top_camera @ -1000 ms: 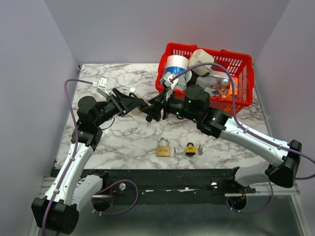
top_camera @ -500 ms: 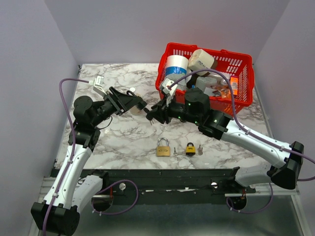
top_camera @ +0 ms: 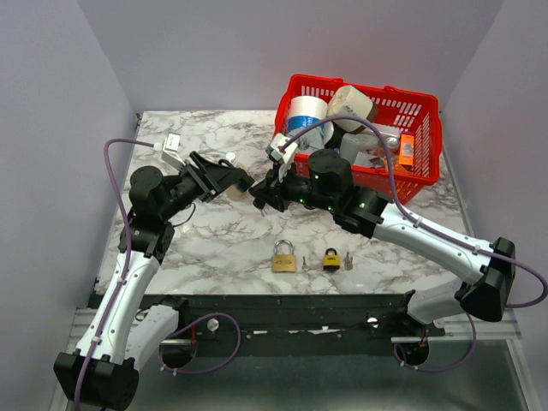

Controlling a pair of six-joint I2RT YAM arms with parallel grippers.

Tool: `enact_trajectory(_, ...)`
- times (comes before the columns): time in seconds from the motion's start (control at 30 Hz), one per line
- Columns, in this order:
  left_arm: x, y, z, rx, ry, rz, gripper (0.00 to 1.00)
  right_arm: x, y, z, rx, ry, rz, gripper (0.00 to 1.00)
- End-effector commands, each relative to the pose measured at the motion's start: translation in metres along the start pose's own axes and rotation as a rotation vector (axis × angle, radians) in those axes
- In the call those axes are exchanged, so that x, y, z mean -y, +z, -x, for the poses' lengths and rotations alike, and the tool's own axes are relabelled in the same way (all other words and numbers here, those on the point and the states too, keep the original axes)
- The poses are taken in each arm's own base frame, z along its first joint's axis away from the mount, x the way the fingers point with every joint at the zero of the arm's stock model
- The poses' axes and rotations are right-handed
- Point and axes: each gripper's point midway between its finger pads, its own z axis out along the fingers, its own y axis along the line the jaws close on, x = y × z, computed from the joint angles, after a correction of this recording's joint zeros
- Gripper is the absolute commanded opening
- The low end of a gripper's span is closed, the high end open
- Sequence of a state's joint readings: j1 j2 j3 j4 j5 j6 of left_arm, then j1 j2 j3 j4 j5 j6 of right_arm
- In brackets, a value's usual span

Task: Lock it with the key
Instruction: Lock the lock, then place the key at the center of the board.

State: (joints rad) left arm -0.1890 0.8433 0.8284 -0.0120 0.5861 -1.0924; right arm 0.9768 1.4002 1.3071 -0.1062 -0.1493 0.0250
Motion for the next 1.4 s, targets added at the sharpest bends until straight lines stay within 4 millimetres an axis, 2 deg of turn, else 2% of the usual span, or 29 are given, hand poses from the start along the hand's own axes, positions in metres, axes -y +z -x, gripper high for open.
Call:
enact_trajectory(0.0, 0.034, -0.007, 0.024, 0.089, 0.020, -0.052, 0.00, -0.003, 0.005, 0.007, 0.015, -0.019, 0.004, 0.13)
enact_trajectory(0.03, 0.036, -0.007, 0.026, 0.095, 0.019, -0.054, 0.00, -0.004, 0.005, 0.006, 0.012, -0.018, 0.006, 0.12)
enact_trajectory(0.1, 0.035, -0.006, 0.027, 0.098, 0.010, -0.051, 0.00, -0.004, 0.006, 0.001, -0.001, -0.017, 0.006, 0.01)
enact_trajectory(0.33, 0.027, -0.004, 0.051, 0.188, -0.021, -0.003, 0.00, -0.008, 0.002, -0.005, -0.009, -0.008, 0.016, 0.01)
enact_trajectory(0.47, 0.008, -0.001, 0.072, 0.265, -0.060, 0.055, 0.00, -0.013, -0.002, -0.012, -0.018, 0.013, 0.025, 0.01)
enact_trajectory(0.6, 0.006, -0.003, 0.088, 0.313, -0.055, 0.050, 0.00, -0.016, -0.008, -0.018, -0.031, 0.058, 0.027, 0.01)
enact_trajectory(0.73, 0.002, -0.009, 0.097, 0.344, -0.040, 0.072, 0.00, -0.019, -0.013, -0.033, -0.056, 0.149, 0.018, 0.01)
enact_trajectory(0.87, -0.018, -0.023, 0.082, 0.316, -0.028, 0.158, 0.00, -0.030, -0.011, -0.061, -0.111, 0.324, 0.036, 0.01)
enact_trajectory(0.9, -0.021, -0.026, 0.076, 0.304, -0.020, 0.168, 0.00, -0.039, -0.012, -0.077, -0.151, 0.392, 0.068, 0.01)
enact_trajectory(0.97, -0.029, -0.035, 0.059, 0.276, -0.003, 0.198, 0.00, -0.048, -0.011, -0.090, -0.172, 0.449, 0.104, 0.01)
enact_trajectory(1.0, -0.033, -0.039, 0.054, 0.269, 0.025, 0.211, 0.00, -0.057, -0.013, -0.102, -0.208, 0.490, 0.142, 0.01)
enact_trajectory(1.07, -0.045, -0.049, 0.042, 0.259, 0.034, 0.258, 0.00, -0.066, -0.011, -0.108, -0.216, 0.501, 0.184, 0.01)
enact_trajectory(1.17, -0.059, -0.056, 0.031, 0.248, 0.050, 0.305, 0.00, -0.076, -0.009, -0.131, -0.265, 0.530, 0.229, 0.01)
enact_trajectory(1.37, -0.077, -0.059, 0.021, 0.241, 0.027, 0.339, 0.00, -0.095, -0.015, -0.182, -0.381, 0.657, 0.250, 0.01)
